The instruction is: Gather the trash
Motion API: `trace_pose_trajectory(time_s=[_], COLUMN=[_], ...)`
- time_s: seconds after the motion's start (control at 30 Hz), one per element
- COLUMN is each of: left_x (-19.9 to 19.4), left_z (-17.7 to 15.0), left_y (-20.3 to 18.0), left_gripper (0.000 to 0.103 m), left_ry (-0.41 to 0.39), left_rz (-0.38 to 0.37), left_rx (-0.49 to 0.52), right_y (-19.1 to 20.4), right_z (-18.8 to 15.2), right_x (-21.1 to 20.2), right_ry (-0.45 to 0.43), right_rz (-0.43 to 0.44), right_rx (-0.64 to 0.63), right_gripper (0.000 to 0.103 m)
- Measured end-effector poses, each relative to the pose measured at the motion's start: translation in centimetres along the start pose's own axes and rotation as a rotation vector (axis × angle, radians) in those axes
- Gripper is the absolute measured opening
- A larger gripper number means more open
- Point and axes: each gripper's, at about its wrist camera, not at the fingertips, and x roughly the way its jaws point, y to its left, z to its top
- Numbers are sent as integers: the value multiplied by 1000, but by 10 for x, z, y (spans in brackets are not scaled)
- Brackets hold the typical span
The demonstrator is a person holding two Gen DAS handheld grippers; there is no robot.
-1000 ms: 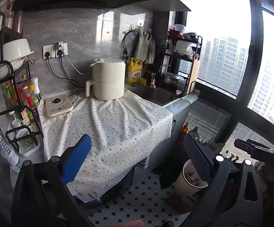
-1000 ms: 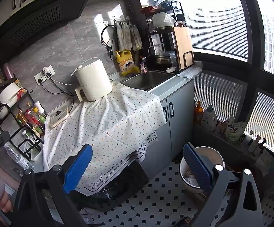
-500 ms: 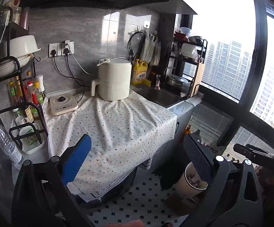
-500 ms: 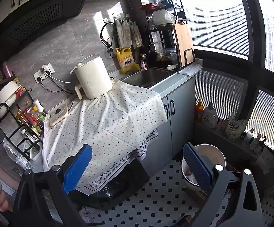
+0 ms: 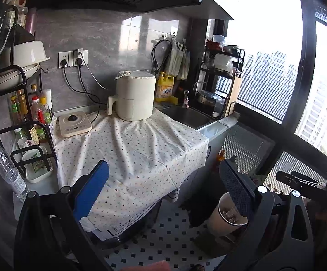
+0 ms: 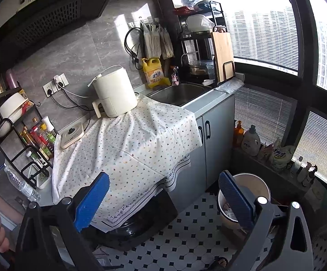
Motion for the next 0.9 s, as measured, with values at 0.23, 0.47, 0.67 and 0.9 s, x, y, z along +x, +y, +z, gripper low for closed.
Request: trace_pose_trajectory(time_s=[0.23, 0.47, 0.67, 0.9], left_x=[1, 8, 16, 29], left_z=[-1, -6, -8, -7], left_y=[-3, -10, -19, -18], left_gripper=[97, 97, 97, 97], left_ry=[6, 21, 21, 61], left_rz=[-19, -43, -58, -39], left_rx=[10, 20, 51, 69], right_y=[-6, -14, -21, -27], right_z=[-2, -5, -9, -7], right_x=[-8, -12, -9, 11], right_ry=[-3, 5, 22, 55], right_rz=[-16, -41, -54, -63], right_rx=[12, 18, 19, 47], right_gripper=[95, 95, 95, 95])
